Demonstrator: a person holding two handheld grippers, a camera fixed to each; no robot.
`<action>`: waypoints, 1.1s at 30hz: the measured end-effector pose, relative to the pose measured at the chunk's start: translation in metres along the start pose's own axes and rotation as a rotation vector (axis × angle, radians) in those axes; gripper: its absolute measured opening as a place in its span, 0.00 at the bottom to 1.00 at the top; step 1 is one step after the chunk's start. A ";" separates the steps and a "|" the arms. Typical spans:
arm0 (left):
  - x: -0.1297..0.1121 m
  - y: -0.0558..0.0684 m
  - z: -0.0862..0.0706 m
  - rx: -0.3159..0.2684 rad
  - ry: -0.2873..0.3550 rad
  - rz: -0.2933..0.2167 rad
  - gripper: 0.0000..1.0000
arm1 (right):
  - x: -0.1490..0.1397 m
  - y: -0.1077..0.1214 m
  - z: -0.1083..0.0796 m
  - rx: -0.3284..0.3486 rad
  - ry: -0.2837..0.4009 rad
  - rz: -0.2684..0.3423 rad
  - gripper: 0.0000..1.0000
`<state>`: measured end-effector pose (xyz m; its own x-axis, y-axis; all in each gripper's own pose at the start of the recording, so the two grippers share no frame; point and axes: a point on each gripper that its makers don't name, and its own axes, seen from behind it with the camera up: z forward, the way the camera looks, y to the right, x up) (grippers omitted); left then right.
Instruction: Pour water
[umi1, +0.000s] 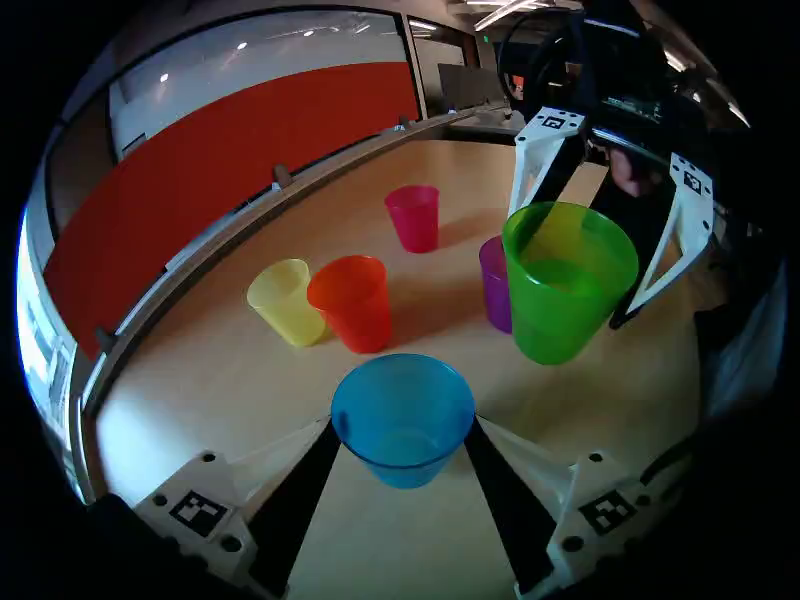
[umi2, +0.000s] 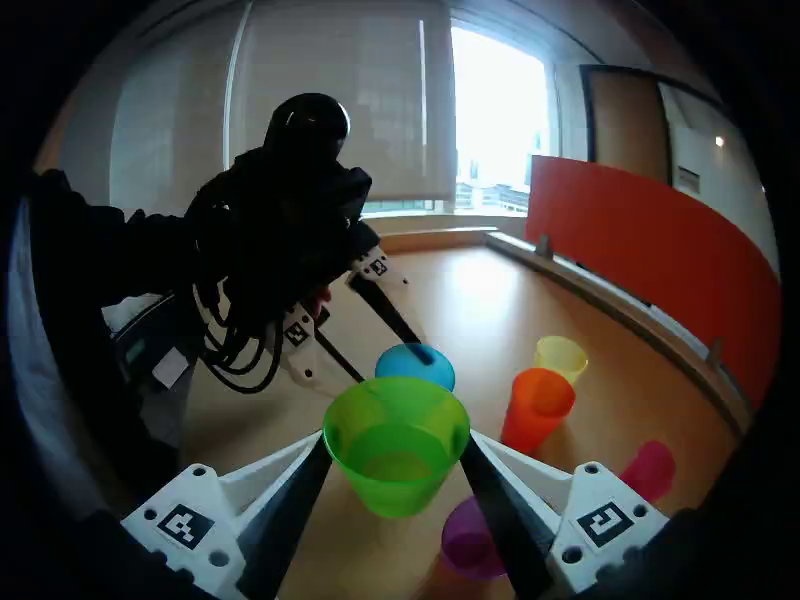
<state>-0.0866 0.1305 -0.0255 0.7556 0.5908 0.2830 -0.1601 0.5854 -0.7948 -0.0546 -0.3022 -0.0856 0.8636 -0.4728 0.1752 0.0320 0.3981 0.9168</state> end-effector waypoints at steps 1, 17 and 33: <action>-0.001 0.001 0.000 -0.003 -0.003 0.003 0.86 | -0.001 0.000 0.001 0.002 -0.005 -0.001 0.91; -0.009 0.006 0.006 -0.049 -0.041 0.050 0.86 | -0.018 -0.003 0.008 0.042 -0.097 -0.030 0.91; -0.012 0.008 0.007 -0.069 -0.054 0.064 0.86 | -0.029 -0.003 0.014 0.060 -0.169 -0.062 0.90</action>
<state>-0.1013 0.1321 -0.0313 0.7098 0.6557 0.2574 -0.1614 0.5071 -0.8466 -0.0871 -0.3007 -0.0887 0.7642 -0.6219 0.1708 0.0479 0.3189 0.9466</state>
